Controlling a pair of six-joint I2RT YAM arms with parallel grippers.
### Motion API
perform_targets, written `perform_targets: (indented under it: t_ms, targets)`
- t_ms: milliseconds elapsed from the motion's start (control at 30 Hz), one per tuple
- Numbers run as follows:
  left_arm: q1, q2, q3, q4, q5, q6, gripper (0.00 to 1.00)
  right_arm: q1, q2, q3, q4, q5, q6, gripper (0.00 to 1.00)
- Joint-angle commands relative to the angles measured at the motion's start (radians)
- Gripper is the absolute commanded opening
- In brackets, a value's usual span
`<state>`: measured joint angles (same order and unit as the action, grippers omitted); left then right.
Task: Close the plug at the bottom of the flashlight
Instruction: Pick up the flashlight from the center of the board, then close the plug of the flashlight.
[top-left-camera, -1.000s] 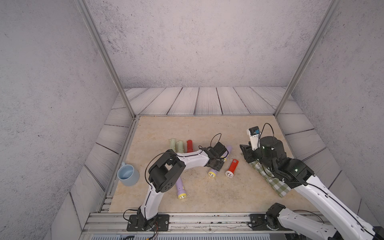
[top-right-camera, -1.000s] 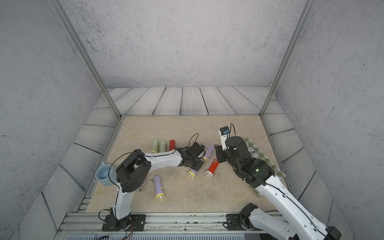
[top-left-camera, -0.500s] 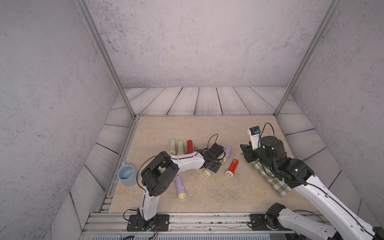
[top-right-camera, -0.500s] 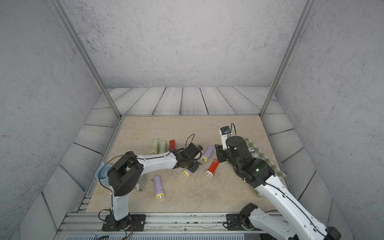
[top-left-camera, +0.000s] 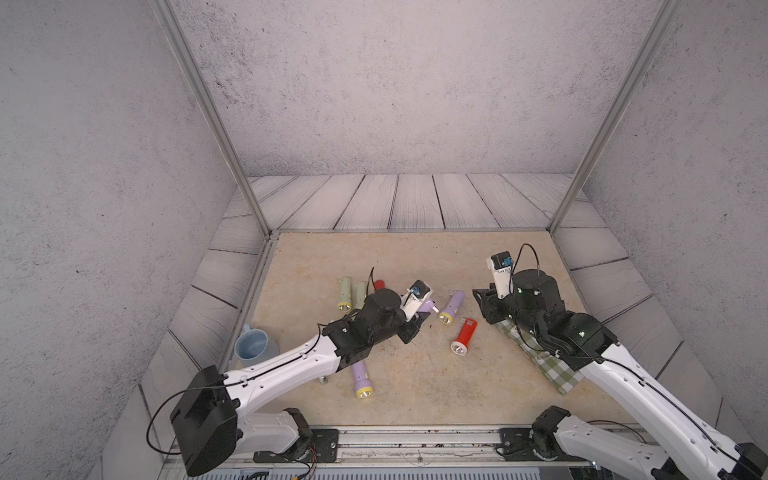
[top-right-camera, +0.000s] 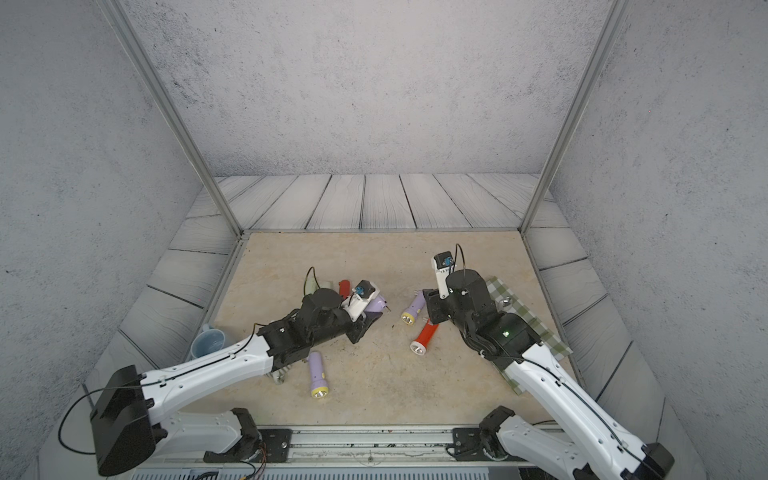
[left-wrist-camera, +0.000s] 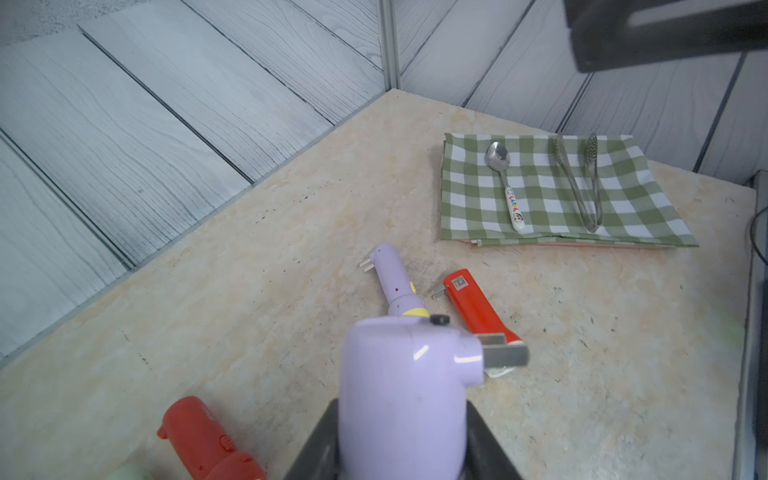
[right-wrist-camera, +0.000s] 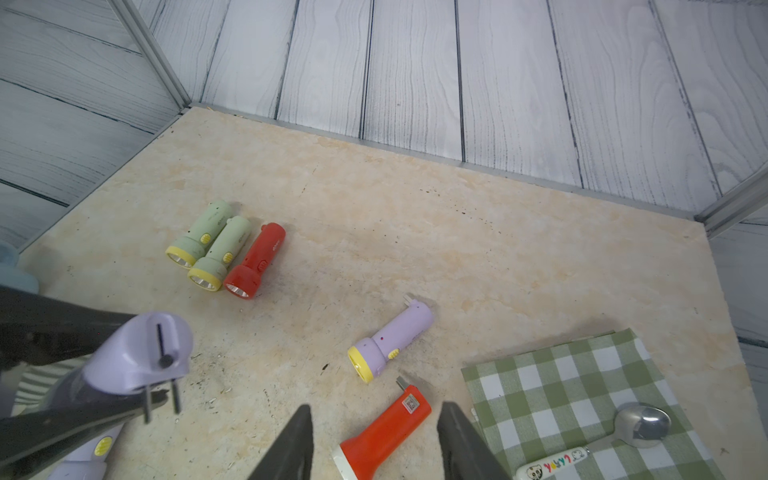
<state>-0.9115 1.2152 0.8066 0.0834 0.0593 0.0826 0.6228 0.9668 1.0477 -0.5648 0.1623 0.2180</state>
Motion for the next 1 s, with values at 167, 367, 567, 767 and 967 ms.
perform_targets:
  t_ms: [167,367,567,767,967]
  targets:
    - [0.008,-0.181,-0.080,0.104,0.249,0.224,0.00,-0.004,-0.010,0.008,0.132,-0.297,-0.040,0.52]
    - [0.060,-0.257,-0.089,0.159,0.370,0.222,0.00,-0.003,-0.047,-0.016,0.232,-0.537,-0.047,0.57]
    - [0.204,-0.258,-0.042,0.183,0.652,0.136,0.00,-0.004,-0.055,-0.019,0.306,-0.726,-0.036,0.68]
    - [0.250,-0.255,-0.035,0.210,0.752,0.102,0.00,-0.004,-0.008,0.015,0.357,-0.867,-0.011,0.82]
    - [0.260,-0.249,-0.025,0.224,0.816,0.075,0.00,-0.003,0.055,0.058,0.361,-0.966,0.004,0.82]
